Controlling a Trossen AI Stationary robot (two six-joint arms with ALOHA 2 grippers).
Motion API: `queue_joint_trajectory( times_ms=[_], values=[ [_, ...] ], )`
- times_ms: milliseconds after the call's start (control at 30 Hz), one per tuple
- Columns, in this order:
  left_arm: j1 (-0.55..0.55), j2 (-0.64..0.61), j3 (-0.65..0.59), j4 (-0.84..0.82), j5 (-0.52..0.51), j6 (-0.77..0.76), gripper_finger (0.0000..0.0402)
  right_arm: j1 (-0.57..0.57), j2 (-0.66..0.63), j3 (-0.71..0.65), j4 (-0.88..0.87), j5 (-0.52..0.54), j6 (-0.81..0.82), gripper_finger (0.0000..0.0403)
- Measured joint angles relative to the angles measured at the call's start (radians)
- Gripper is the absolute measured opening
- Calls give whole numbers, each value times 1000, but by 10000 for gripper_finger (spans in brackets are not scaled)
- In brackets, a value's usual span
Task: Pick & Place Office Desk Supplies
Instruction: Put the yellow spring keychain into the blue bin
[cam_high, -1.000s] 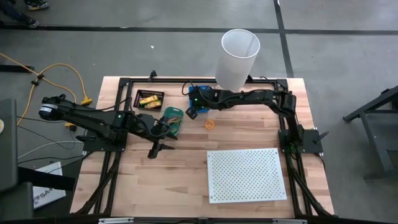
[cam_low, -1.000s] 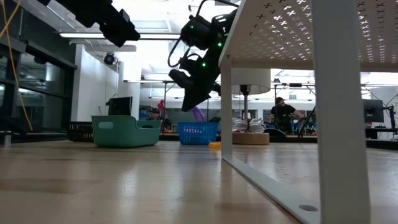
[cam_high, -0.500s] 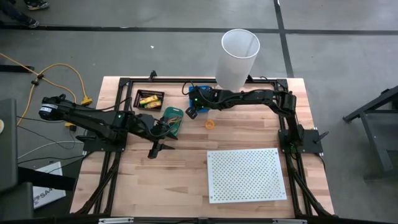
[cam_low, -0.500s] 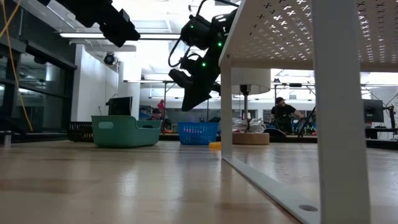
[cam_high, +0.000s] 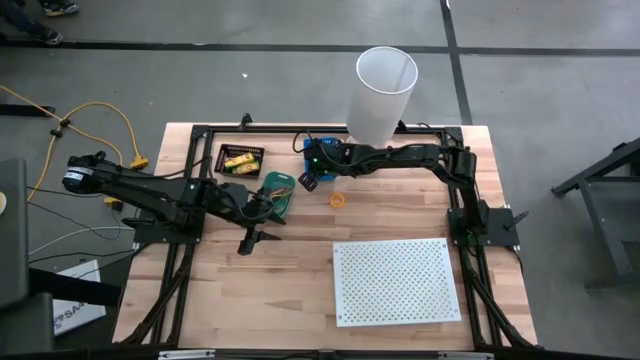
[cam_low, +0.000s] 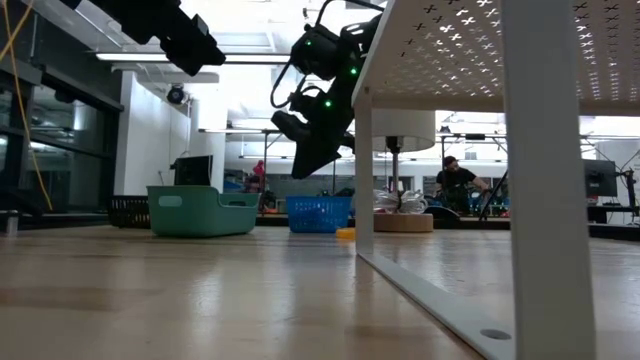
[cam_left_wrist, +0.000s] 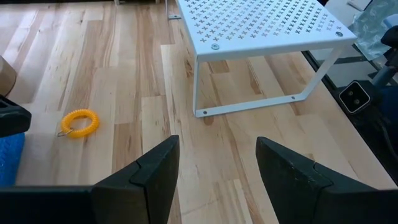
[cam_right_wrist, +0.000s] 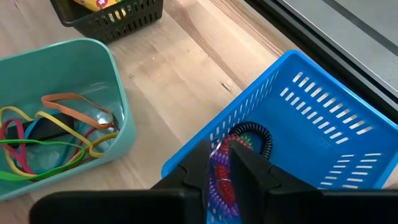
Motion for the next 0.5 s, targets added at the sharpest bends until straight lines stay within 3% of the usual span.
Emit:
queue_joint_trajectory(
  times_ms=[200,500],
  values=[
    [0,0,0,0,0,0,207,9,-29,0,1,-52,-10,50],
    [0,0,0,3,0,0,207,60,-77,1,-94,-263,-23,51]
  ],
)
